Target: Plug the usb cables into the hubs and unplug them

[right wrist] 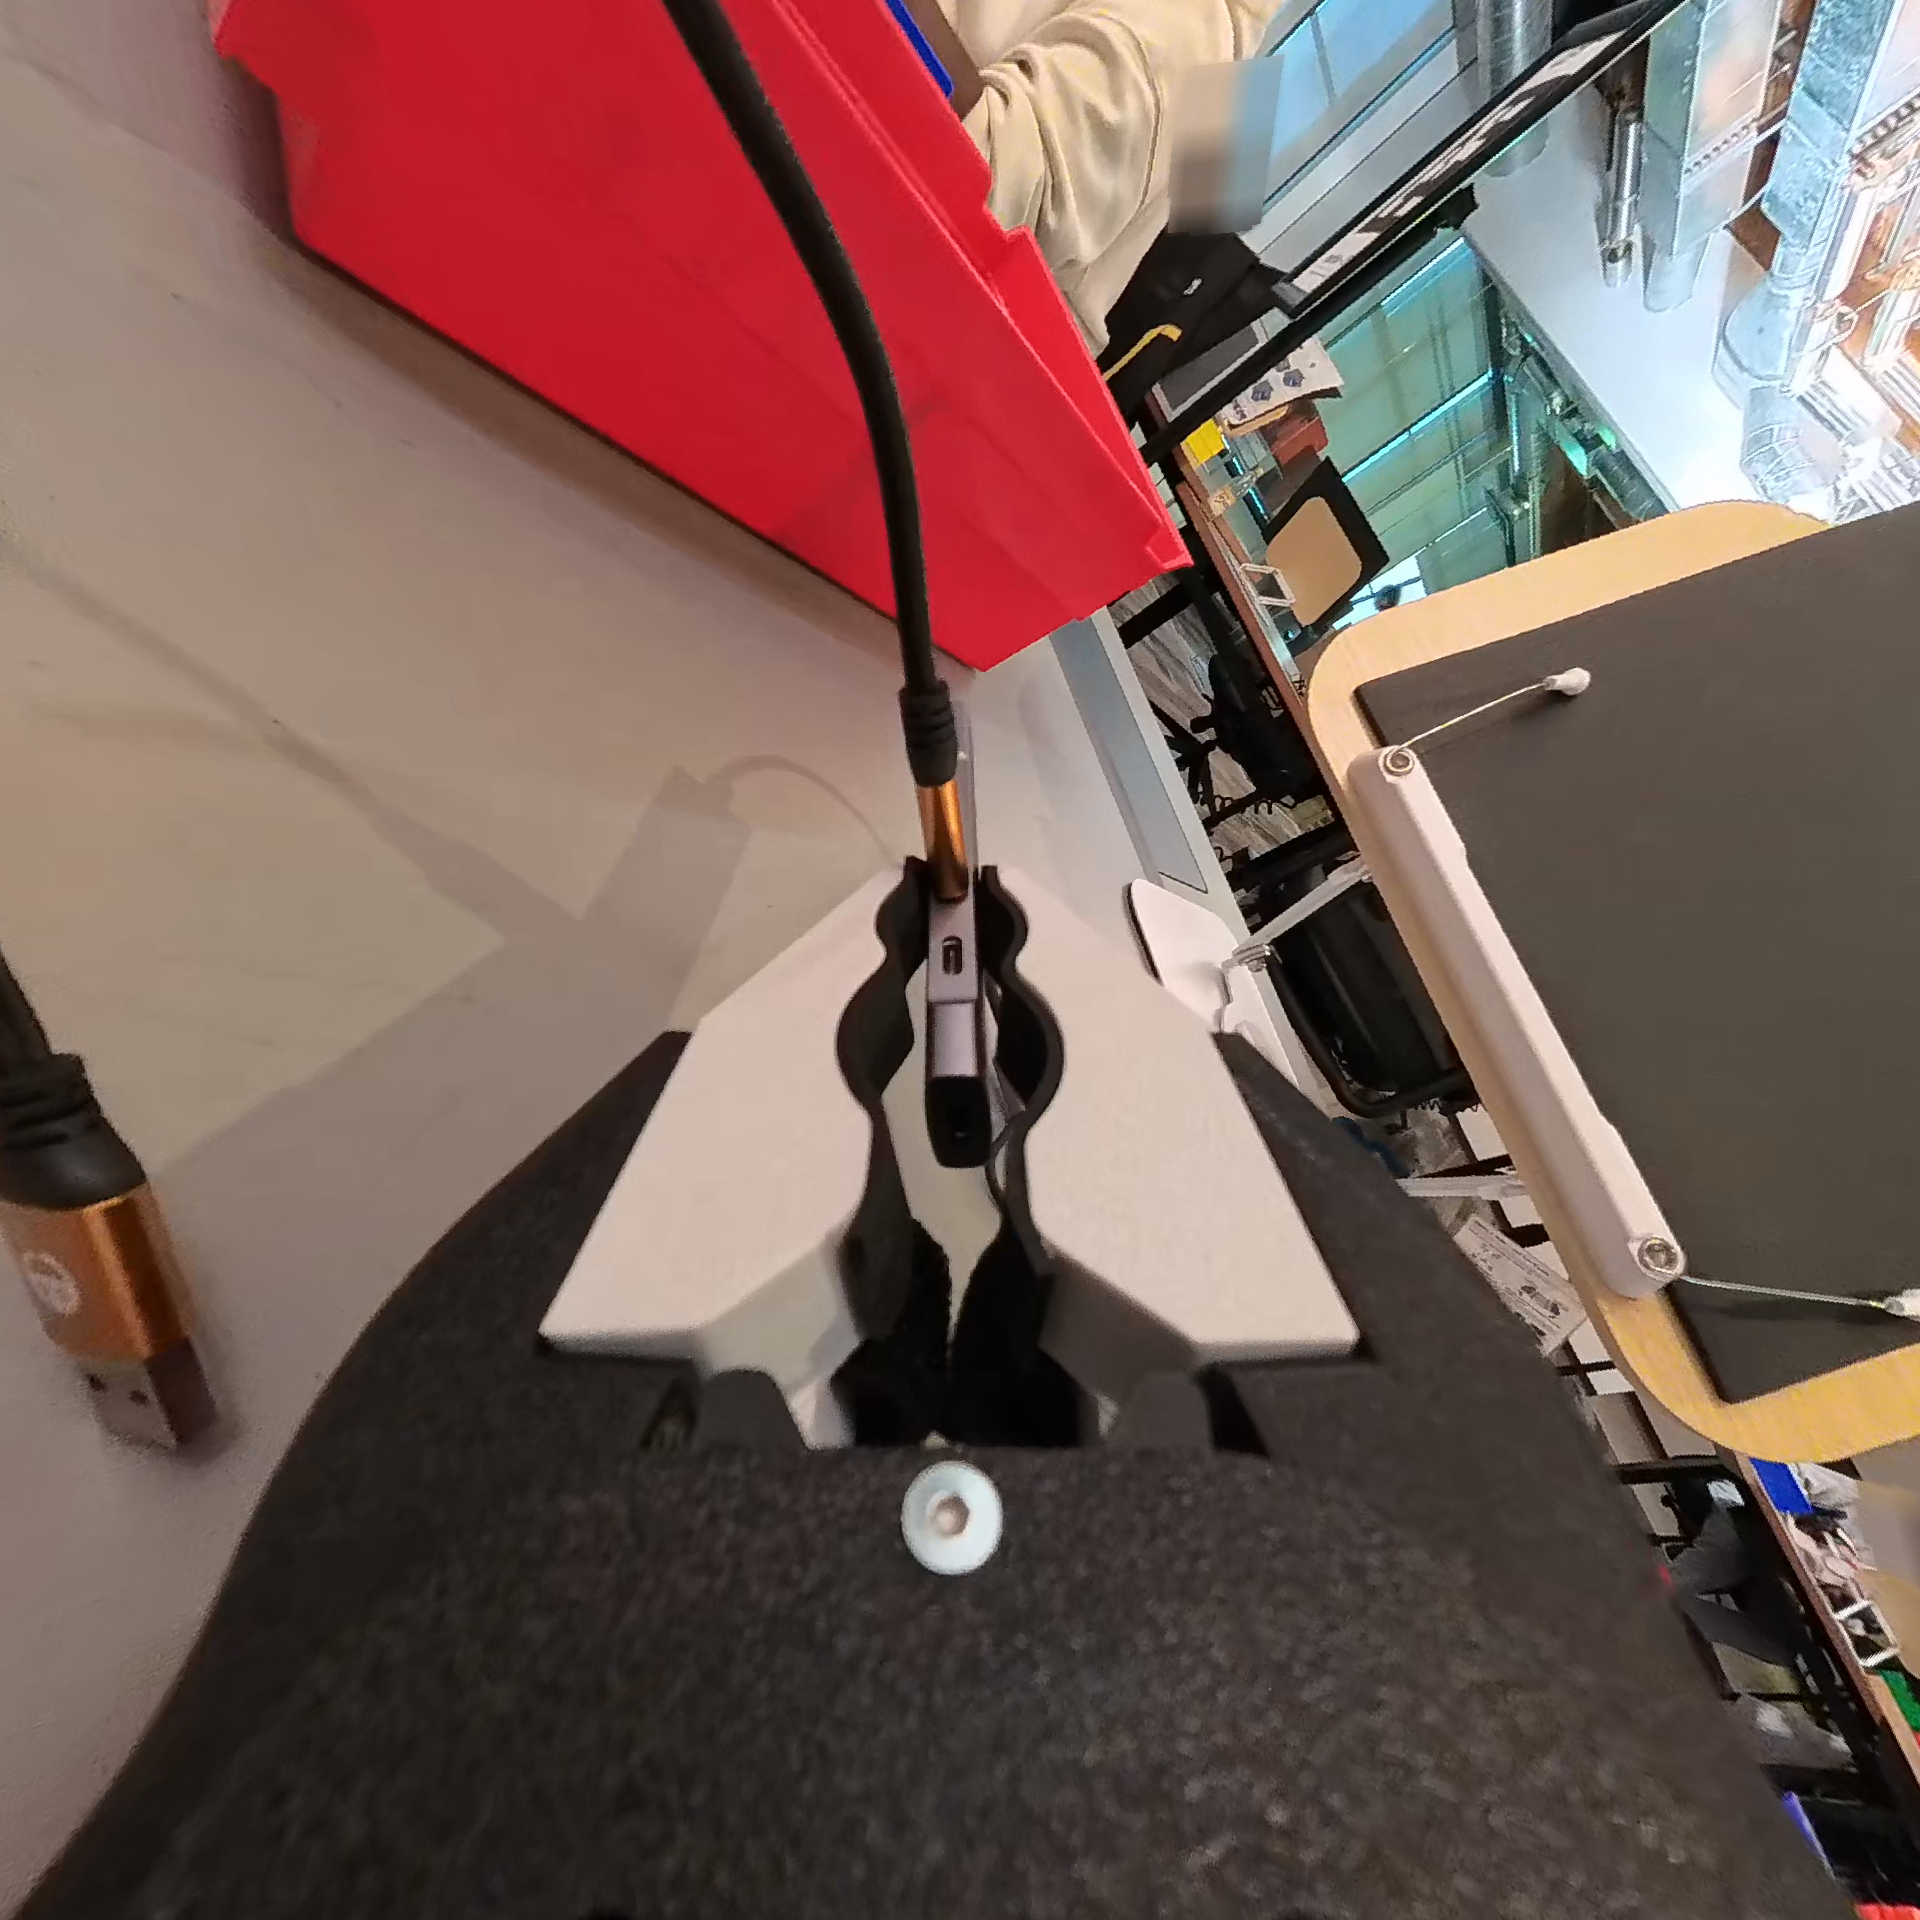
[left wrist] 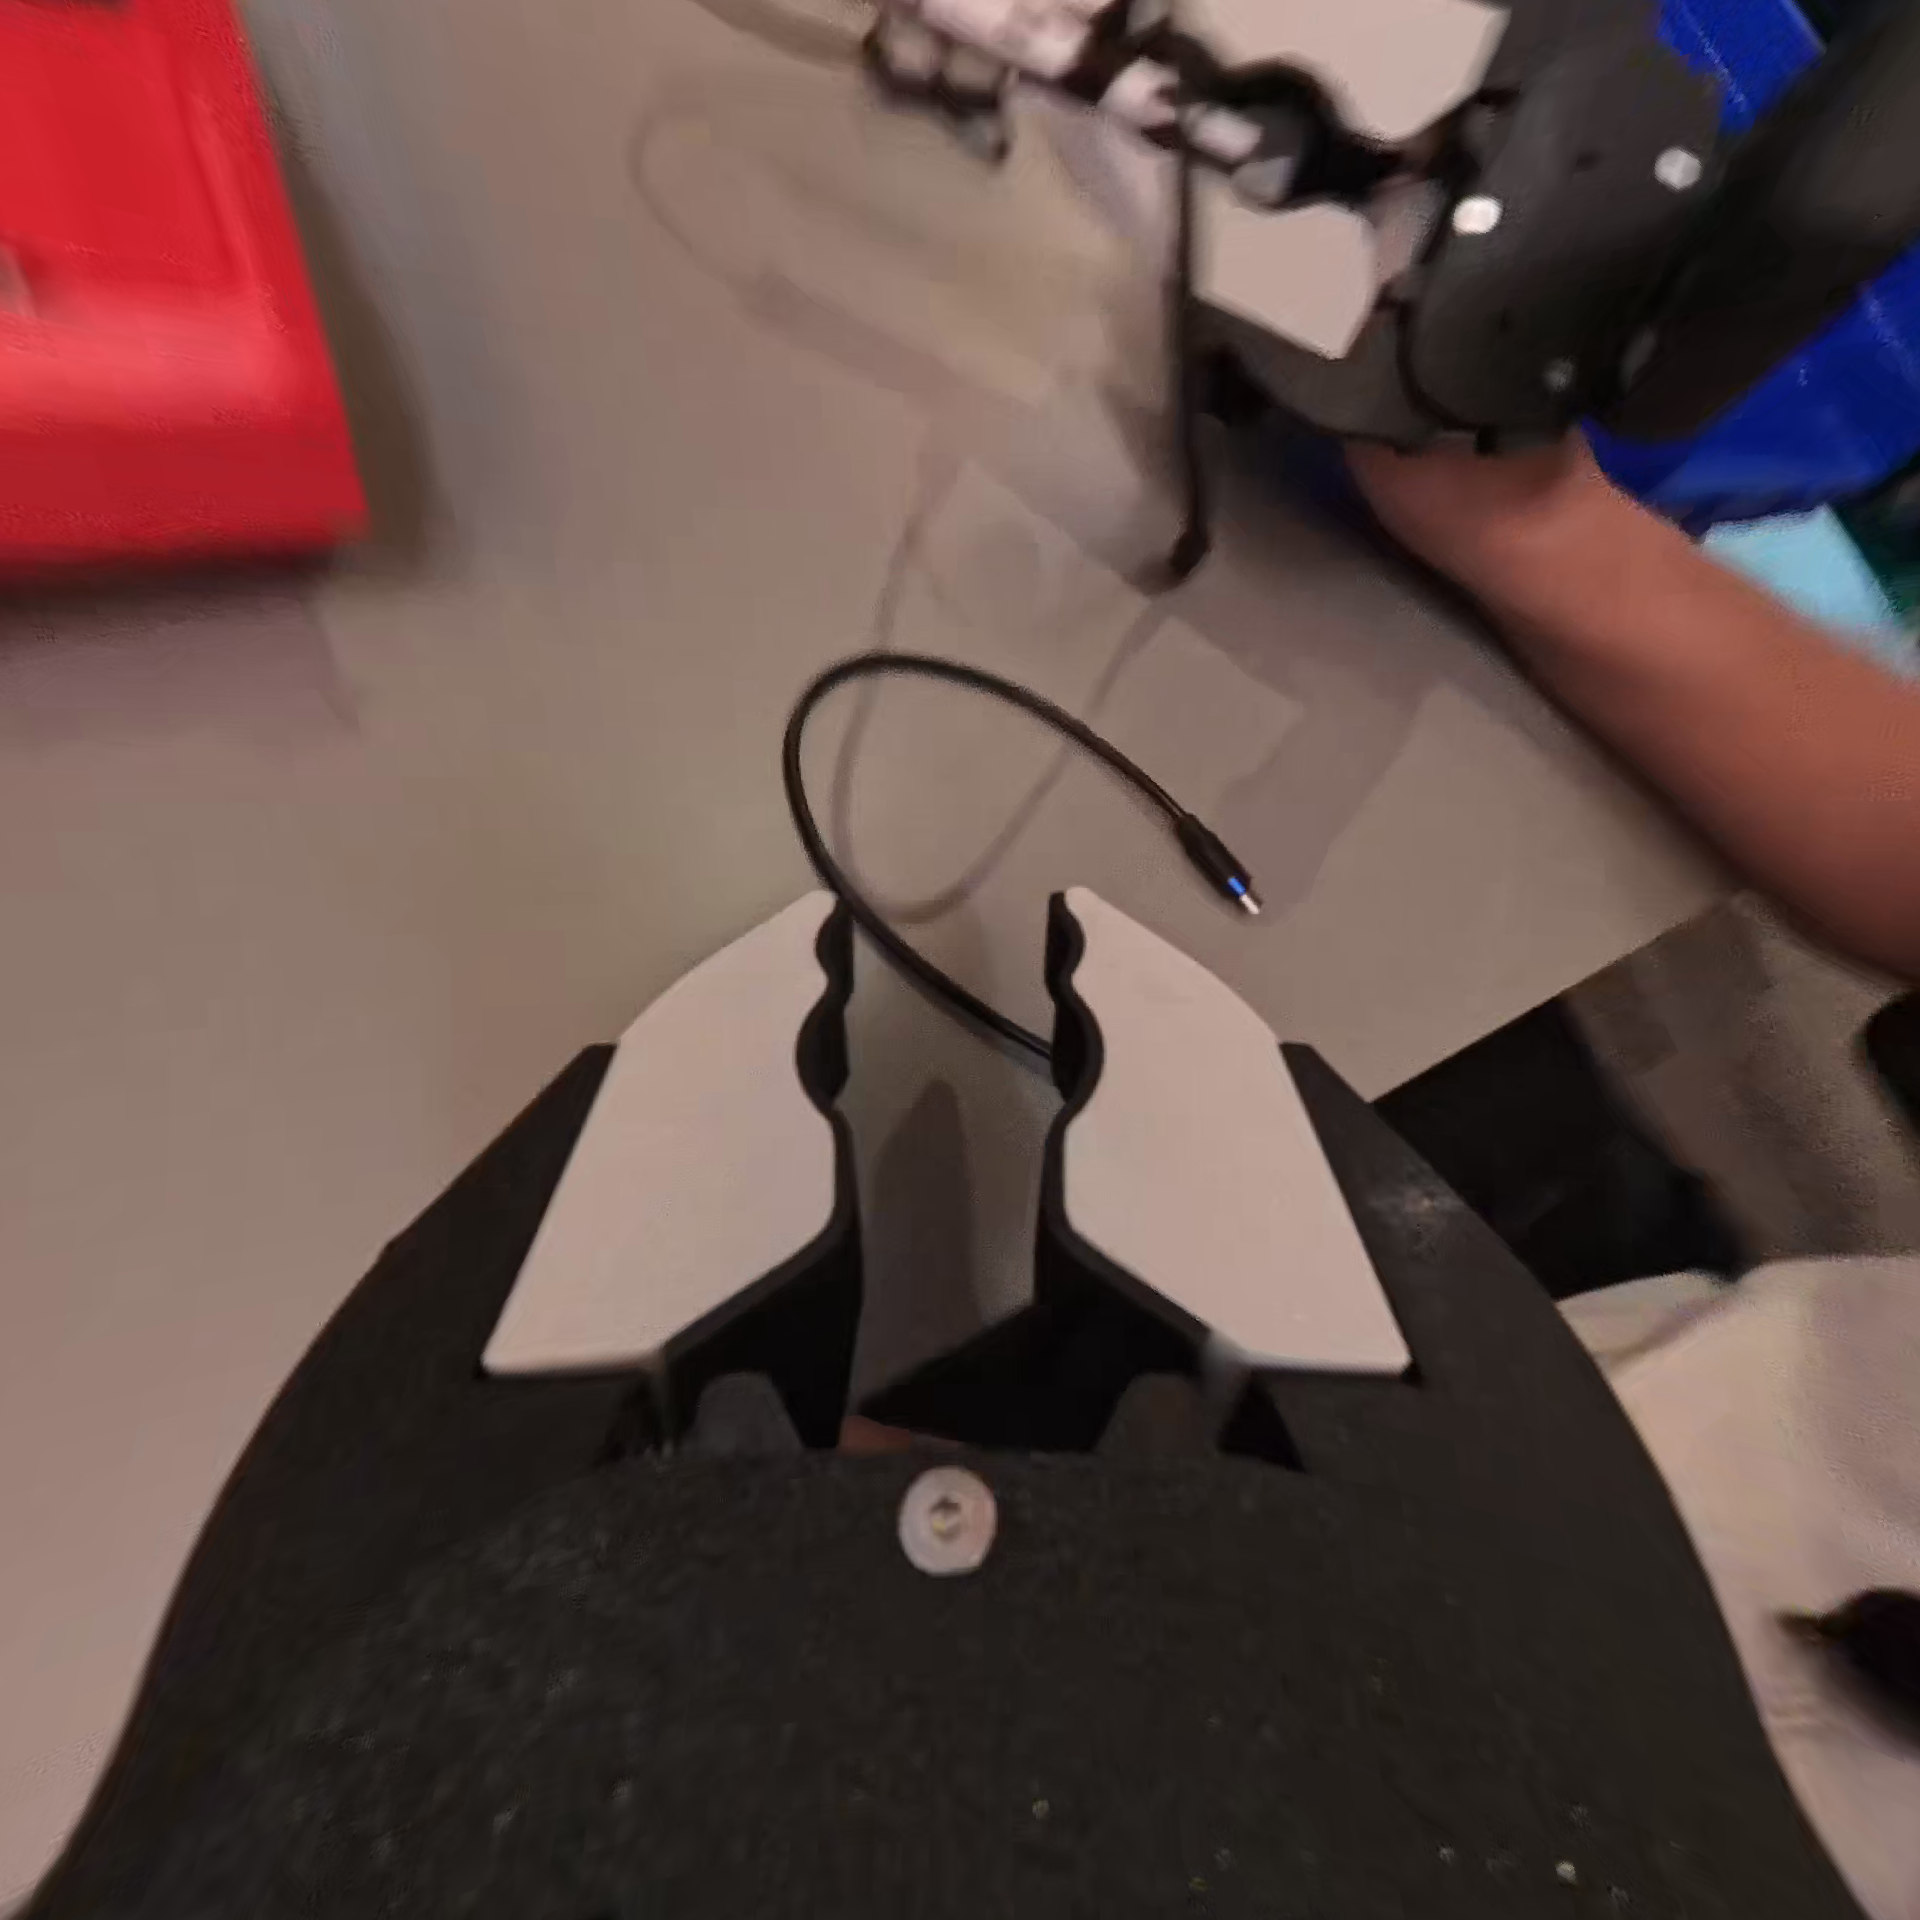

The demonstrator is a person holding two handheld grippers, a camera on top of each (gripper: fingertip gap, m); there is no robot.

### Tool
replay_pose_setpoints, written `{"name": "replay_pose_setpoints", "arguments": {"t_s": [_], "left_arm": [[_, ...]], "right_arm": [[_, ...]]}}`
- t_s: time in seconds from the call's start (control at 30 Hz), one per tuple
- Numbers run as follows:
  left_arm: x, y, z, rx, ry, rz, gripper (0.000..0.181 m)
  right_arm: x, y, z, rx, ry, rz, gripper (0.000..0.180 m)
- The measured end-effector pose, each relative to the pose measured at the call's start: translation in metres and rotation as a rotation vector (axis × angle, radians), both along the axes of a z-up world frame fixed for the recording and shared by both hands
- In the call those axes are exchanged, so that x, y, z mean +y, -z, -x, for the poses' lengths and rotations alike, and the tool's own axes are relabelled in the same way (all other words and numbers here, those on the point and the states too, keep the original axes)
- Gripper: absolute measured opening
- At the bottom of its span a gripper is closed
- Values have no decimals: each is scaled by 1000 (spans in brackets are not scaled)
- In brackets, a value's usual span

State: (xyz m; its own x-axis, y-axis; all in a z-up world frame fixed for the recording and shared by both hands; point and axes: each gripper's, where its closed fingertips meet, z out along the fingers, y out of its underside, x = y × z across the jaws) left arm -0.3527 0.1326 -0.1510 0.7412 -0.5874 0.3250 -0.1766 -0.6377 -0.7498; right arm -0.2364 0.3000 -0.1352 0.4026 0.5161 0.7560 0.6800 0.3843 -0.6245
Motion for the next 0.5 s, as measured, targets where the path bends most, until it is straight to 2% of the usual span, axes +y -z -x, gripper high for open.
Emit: {"name": "replay_pose_setpoints", "arguments": {"t_s": [0.17,0.23,0.33,0.5], "left_arm": [[-14,-18,-48,175,701,-366,36],[-20,-16,-67,204,917,-449,30],[-16,3,-87,246,1106,-394,29],[-6,34,-100,291,1240,-231,30]], "right_arm": [[0,3,2,-12,-9,8,8],[0,3,2,-14,-13,7,8],[-1,5,3,-21,-19,8,8],[6,2,-4,7,7,23,8]]}}
